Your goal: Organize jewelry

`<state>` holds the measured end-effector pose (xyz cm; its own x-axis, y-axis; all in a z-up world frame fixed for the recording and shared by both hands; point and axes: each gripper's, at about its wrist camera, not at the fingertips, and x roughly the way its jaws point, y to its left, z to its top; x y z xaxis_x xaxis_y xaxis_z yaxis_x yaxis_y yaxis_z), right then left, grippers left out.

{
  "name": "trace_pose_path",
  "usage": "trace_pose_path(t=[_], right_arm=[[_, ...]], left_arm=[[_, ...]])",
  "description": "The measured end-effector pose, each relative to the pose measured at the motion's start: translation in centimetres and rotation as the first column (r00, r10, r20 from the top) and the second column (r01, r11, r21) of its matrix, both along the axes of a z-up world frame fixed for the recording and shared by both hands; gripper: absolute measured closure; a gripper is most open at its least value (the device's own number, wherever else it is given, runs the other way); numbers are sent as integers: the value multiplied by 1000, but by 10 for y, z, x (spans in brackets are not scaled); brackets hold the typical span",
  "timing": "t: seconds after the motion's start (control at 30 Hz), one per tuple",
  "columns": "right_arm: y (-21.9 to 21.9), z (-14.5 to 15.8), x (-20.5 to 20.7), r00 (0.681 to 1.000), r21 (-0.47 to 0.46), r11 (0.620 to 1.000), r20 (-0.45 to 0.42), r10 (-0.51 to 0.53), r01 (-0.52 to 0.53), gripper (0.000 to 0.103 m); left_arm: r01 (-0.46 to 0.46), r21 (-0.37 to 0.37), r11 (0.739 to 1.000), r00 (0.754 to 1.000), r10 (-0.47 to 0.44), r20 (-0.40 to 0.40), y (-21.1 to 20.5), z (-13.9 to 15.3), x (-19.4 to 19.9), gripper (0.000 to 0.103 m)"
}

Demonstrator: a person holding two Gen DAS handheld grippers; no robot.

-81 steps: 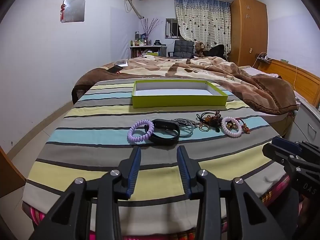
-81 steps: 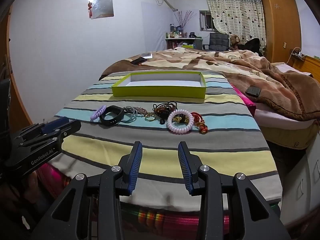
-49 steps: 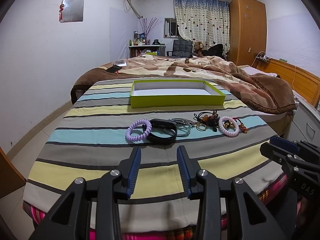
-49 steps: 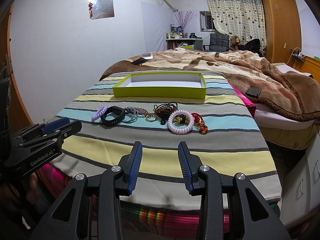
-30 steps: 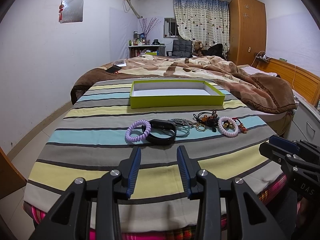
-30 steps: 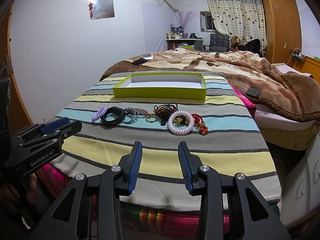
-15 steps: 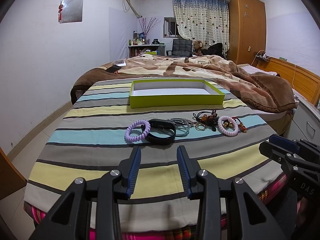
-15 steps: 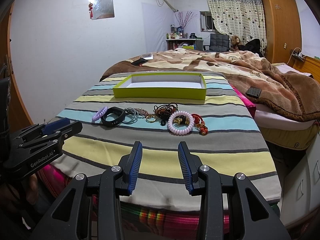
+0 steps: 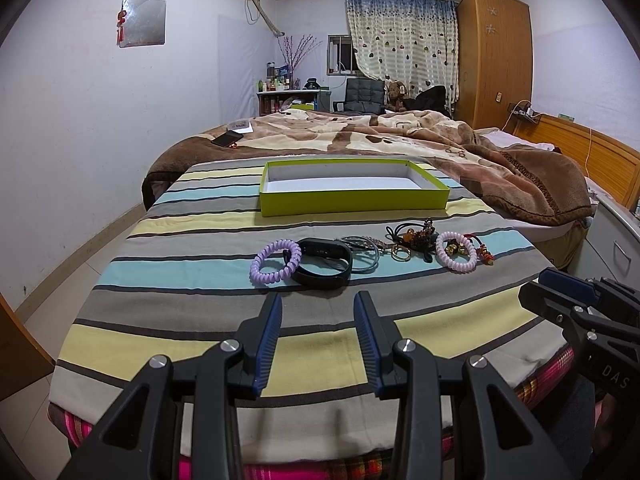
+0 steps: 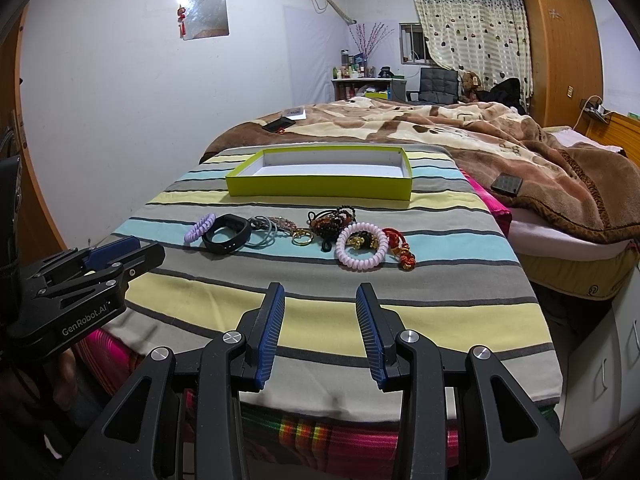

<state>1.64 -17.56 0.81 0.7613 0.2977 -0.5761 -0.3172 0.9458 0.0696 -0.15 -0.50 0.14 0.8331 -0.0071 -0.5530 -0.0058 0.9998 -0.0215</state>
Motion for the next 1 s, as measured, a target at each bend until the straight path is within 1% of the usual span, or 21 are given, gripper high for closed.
trace_pose_path(t=[0.13, 0.5, 0.67, 0.87, 1.0], right_arm=[[1, 4, -1, 1000, -1, 1000, 2, 3, -3, 65], [1, 3, -1, 1000, 0, 1000, 1, 2, -2, 65], [2, 3, 0, 1000, -1, 1000, 0, 1, -1, 65], [1, 3, 6, 1000, -6, 1000, -4, -6, 6, 65], [0, 2, 18, 1000, -8, 1000, -9, -8, 8, 65]], left_arm=[[0, 0, 1000, 1000, 0, 0, 0, 0, 0, 64], [0, 1, 1000, 1000, 0, -1, -1, -1, 0, 64], [1, -11, 1000, 1000, -1, -3, 0, -2, 0, 64], [-7, -14, 1000, 1000, 7, -15, 7, -4, 8, 64], [-36, -14, 999, 999, 36, -33, 19, -6, 20, 64]])
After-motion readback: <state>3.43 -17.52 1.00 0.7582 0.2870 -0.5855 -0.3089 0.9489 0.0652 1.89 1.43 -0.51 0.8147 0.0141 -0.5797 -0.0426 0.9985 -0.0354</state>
